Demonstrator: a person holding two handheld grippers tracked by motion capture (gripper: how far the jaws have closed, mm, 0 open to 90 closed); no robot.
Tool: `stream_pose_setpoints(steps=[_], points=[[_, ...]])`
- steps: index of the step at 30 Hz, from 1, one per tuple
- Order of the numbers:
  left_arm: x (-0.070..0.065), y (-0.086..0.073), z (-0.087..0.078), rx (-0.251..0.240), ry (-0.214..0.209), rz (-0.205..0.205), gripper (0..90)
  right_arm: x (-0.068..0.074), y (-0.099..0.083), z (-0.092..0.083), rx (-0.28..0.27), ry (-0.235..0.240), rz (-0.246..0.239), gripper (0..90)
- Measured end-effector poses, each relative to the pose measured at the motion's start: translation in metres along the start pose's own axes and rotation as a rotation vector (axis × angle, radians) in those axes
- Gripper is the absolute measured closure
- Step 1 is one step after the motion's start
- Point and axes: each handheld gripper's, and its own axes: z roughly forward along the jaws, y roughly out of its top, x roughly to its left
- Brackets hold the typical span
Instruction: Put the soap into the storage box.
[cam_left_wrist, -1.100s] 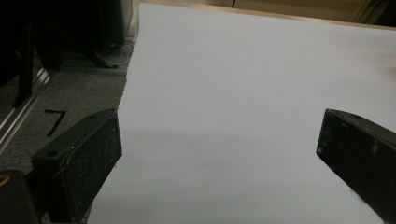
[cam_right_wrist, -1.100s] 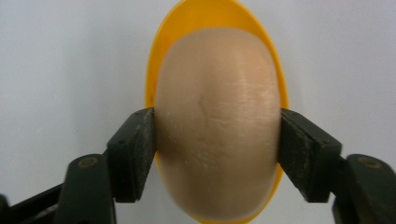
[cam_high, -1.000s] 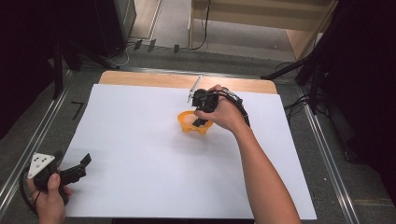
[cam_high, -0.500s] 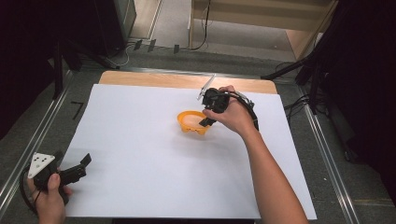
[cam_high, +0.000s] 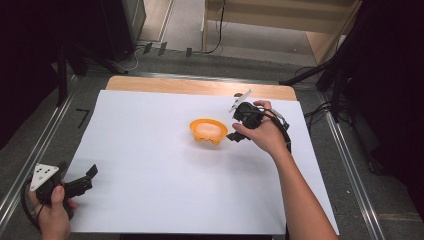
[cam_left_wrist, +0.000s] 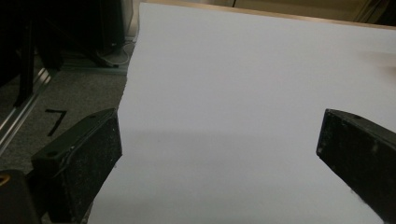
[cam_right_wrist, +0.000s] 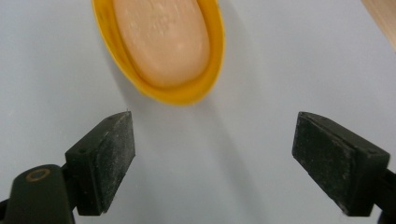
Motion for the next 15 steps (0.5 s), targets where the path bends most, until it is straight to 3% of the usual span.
stream_pose_setpoints(steps=[1,7,11,12,15], points=[[0.000,0.000,0.000,0.001,0.001,0.001,0.7,0.001,-0.009,-0.001,-0.003,-0.022,0.010,13.3],[0.000,0.000,0.000,-0.001,0.004,0.000,0.7,0.003,-0.032,-0.006,-0.023,0.020,0.072,13.6],[0.000,0.000,0.000,-0.003,0.004,-0.001,0.7,0.005,-0.045,-0.008,-0.040,0.020,0.102,13.6],[0.000,0.000,0.000,-0.001,0.005,-0.001,0.7,0.007,-0.055,-0.011,-0.064,0.020,0.131,13.5],[0.000,0.000,0.000,-0.002,0.007,-0.001,0.7,0.009,-0.066,-0.014,-0.092,0.018,0.154,13.0]])
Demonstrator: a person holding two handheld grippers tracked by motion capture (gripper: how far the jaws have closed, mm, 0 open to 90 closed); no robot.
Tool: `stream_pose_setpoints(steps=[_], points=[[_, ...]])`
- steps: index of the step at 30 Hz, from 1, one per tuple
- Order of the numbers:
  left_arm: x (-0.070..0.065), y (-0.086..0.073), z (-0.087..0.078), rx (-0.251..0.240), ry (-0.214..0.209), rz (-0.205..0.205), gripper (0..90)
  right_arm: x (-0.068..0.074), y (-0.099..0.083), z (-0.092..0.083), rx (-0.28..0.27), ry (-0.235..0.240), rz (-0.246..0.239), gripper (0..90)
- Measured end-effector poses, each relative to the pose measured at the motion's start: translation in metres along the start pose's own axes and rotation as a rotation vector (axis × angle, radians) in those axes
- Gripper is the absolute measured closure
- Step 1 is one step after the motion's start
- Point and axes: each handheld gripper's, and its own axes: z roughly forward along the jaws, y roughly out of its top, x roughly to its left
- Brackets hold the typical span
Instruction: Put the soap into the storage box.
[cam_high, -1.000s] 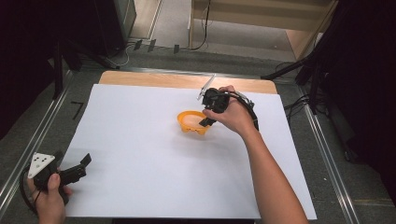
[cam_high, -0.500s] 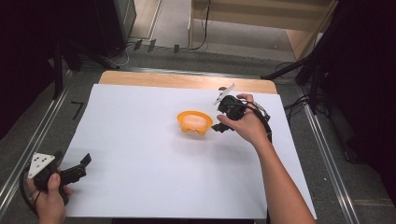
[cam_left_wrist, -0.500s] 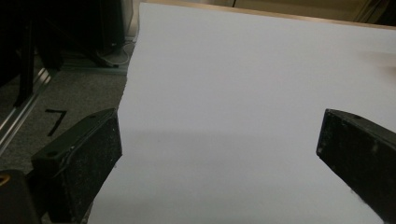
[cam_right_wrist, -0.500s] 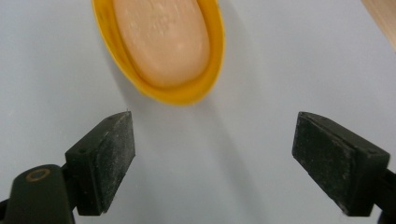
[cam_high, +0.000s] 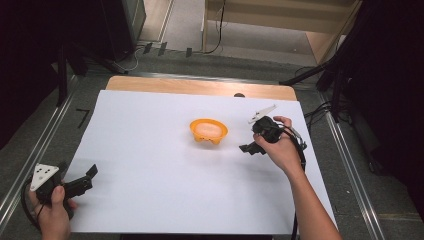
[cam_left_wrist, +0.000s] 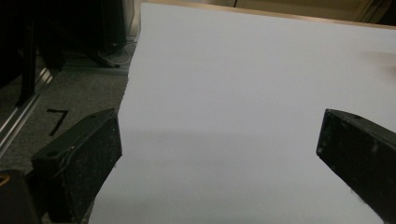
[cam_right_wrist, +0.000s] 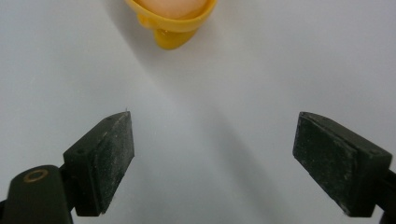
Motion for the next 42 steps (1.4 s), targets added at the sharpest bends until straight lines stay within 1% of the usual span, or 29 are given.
stream_pose_setpoints(steps=[2,3,4,5,6,8,9,11,12,13,14,16,17,18,19,20,22,23,25,26,27,29,31,32,35,38,39,42], points=[[0.000,0.000,0.000,0.000,0.001,0.000,0.7,0.000,-0.003,-0.001,-0.008,-0.008,0.005,12.9],[0.000,0.000,0.000,0.000,0.001,0.000,0.7,0.000,-0.009,-0.003,-0.009,-0.010,0.020,12.2],[0.000,0.000,0.000,0.001,0.000,0.000,0.8,0.000,-0.013,-0.004,-0.018,-0.019,0.029,11.5],[0.000,0.000,0.000,0.000,0.000,0.003,0.7,0.001,-0.021,-0.006,-0.029,-0.032,0.044,10.8],[0.000,0.000,0.000,0.000,-0.001,0.001,0.7,0.001,-0.024,-0.006,-0.028,-0.033,0.043,10.0],[0.000,0.000,0.000,0.000,-0.001,0.001,0.7,0.003,-0.031,-0.007,-0.035,-0.058,0.053,9.8],[0.000,0.000,0.000,0.000,0.000,0.001,0.8,0.004,-0.034,-0.007,-0.029,-0.058,0.057,9.2],[0.000,0.000,0.000,0.000,0.001,0.001,0.7,0.006,-0.043,-0.008,-0.035,-0.083,0.065,9.1],[0.000,0.000,0.000,0.000,0.001,0.002,0.7,0.005,-0.046,-0.008,-0.032,-0.080,0.069,8.9],[0.000,0.000,0.000,0.000,0.001,0.002,0.7,0.005,-0.046,-0.008,-0.032,-0.080,0.069,8.9],[0.000,0.000,0.000,0.000,0.001,0.003,0.8,0.005,-0.056,-0.010,-0.045,-0.085,0.088,8.8],[0.000,0.000,0.000,0.000,0.001,0.003,0.7,0.005,-0.060,-0.011,-0.049,-0.084,0.095,9.1],[0.000,0.000,0.000,0.000,0.002,0.003,0.8,0.005,-0.067,-0.012,-0.050,-0.071,0.108,8.9],[0.000,0.000,0.000,0.000,0.002,0.003,0.7,0.005,-0.071,-0.013,-0.061,-0.077,0.117,9.5],[0.000,0.000,0.000,0.000,0.002,0.003,0.7,0.005,-0.074,-0.013,-0.066,-0.073,0.118,9.5],[0.000,0.000,0.000,-0.001,0.001,0.003,0.8,0.005,-0.078,-0.014,-0.060,-0.070,0.126,9.0],[0.000,0.000,0.000,0.000,0.002,0.003,0.7,0.005,-0.086,-0.015,-0.071,-0.080,0.135,9.2],[0.000,0.000,0.000,0.001,0.002,0.003,0.7,0.006,-0.090,-0.016,-0.074,-0.079,0.149,9.1],[0.000,0.000,0.000,0.000,0.002,0.003,0.8,0.006,-0.098,-0.018,-0.093,-0.078,0.159,9.1],[0.000,0.000,0.000,0.000,0.003,0.003,0.7,0.006,-0.102,-0.019,-0.102,-0.074,0.174,9.1],[0.000,0.000,0.000,0.000,0.003,0.001,0.7,0.006,-0.106,-0.019,-0.104,-0.072,0.174,8.9],[0.000,0.000,0.000,0.002,0.003,0.003,0.8,0.007,-0.115,-0.020,-0.120,-0.082,0.189,8.9],[0.000,0.000,0.000,0.004,0.003,0.004,0.7,0.008,-0.123,-0.022,-0.133,-0.081,0.210,8.9],[0.000,0.000,0.000,0.002,0.004,0.002,0.7,0.008,-0.127,-0.022,-0.146,-0.094,0.207,9.0],[0.000,0.000,0.000,0.002,0.004,0.001,0.7,0.010,-0.138,-0.025,-0.178,-0.109,0.230,9.0],[0.000,0.000,0.000,0.002,0.005,0.001,0.7,0.015,-0.148,-0.026,-0.210,-0.127,0.235,9.1],[0.000,0.000,0.000,0.002,0.004,0.001,0.7,0.017,-0.152,-0.027,-0.219,-0.134,0.245,9.1],[0.000,0.000,0.000,0.002,0.004,-0.001,0.7,0.021,-0.164,-0.029,-0.255,-0.139,0.259,9.1]])
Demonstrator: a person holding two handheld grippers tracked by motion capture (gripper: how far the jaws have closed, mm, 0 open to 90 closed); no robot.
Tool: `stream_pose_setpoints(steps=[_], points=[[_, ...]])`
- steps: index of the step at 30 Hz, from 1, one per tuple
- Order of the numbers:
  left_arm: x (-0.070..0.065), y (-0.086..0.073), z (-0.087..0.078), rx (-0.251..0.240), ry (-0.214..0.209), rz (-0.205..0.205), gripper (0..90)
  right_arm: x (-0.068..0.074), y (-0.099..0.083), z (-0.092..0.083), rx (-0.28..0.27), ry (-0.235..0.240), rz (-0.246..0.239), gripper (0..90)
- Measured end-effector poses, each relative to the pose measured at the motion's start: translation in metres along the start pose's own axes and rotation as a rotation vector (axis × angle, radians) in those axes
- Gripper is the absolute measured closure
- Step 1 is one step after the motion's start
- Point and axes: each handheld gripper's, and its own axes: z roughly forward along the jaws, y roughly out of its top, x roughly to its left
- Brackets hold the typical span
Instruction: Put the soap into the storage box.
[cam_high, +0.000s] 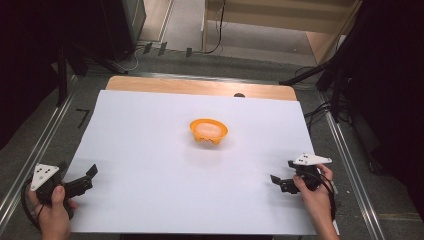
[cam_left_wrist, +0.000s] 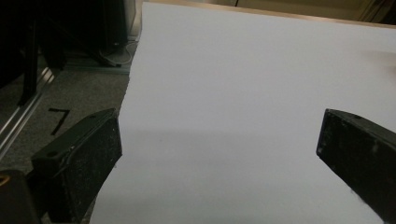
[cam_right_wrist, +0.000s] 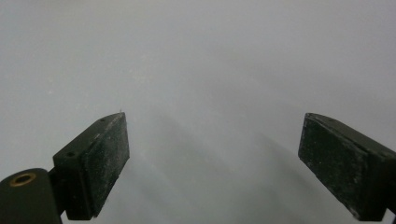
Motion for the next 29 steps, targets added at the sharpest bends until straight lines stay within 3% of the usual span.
stream_pose_setpoints(steps=[3,13,16,18,21,25,29], points=[[0.000,0.000,0.000,0.000,-0.001,0.000,0.7,0.000,-0.008,-0.003,-0.017,-0.001,0.012,9.0],[0.000,0.000,0.000,0.001,-0.003,-0.002,0.7,-0.007,-0.048,-0.038,-0.144,-0.056,0.070,9.0],[0.000,0.000,0.000,0.000,-0.001,-0.002,0.7,-0.008,-0.054,-0.043,-0.146,-0.068,0.077,9.0],[0.000,0.000,0.000,0.001,-0.002,-0.002,0.7,-0.008,-0.062,-0.051,-0.177,-0.078,0.078,9.0],[0.000,0.000,0.000,0.002,-0.002,-0.001,0.7,-0.010,-0.066,-0.053,-0.167,-0.087,0.094,9.0],[0.000,0.000,0.000,0.004,-0.005,-0.001,0.7,-0.013,-0.066,-0.053,-0.162,-0.064,0.117,9.4],[0.001,0.000,0.000,0.008,-0.012,0.001,0.7,-0.013,-0.066,-0.052,-0.156,-0.065,0.113,9.5]])
